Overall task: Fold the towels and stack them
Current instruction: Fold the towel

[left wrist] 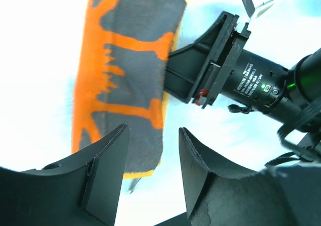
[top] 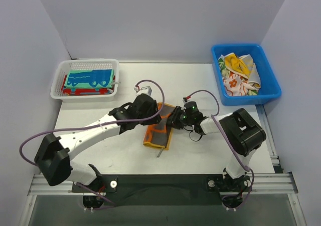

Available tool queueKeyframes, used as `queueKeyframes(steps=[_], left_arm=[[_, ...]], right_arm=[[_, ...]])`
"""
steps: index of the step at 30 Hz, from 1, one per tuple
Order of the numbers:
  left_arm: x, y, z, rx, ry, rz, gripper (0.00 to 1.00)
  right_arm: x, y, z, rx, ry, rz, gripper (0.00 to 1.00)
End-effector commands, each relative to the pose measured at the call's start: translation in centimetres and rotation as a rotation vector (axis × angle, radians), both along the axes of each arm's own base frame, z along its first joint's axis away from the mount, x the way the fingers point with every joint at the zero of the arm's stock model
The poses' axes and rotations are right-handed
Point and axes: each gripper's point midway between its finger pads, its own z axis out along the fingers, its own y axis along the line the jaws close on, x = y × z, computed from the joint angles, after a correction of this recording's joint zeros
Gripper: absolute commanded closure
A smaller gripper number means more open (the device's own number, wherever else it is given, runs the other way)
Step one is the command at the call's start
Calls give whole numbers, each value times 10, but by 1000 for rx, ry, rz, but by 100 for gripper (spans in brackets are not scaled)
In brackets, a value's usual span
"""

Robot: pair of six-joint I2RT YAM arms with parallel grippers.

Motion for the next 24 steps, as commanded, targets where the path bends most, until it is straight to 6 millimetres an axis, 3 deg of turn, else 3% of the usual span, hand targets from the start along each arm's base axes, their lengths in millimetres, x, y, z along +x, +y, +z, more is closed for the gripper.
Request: queueKeyframes(steps=[1, 4, 6, 7, 9, 13, 16, 19, 24], left_arm=[[-4, 21, -1, 25, -44, 21, 45], [-12, 35, -12, 55, -28, 19, 45], [-15, 42, -18, 68, -17, 26, 45], [-17, 46, -23, 77, -9, 29, 45], [-19, 49, -28, 86, -1, 29, 45], [-21, 50, -40, 107, 20, 14, 44], [-23, 47, -50, 111, 40, -3, 44], [-24, 45, -58, 113, 56, -13, 44], [-20, 39, -55, 100, 45, -32, 45]], right_arm=[[-8, -10, 5, -63, -3, 8, 76], [-6, -15, 19, -104, -44, 25, 75], [-10, -28, 16, -195, -40, 37, 73], [-6, -31, 27, -212, -71, 33, 73], [-11, -49, 22, -311, -46, 17, 72], [-14, -73, 37, -382, -80, 11, 72], [-22, -67, 47, -320, -75, 36, 72], [-28, -55, 51, -233, -51, 42, 65], [-26, -29, 68, -171, -105, 73, 66]])
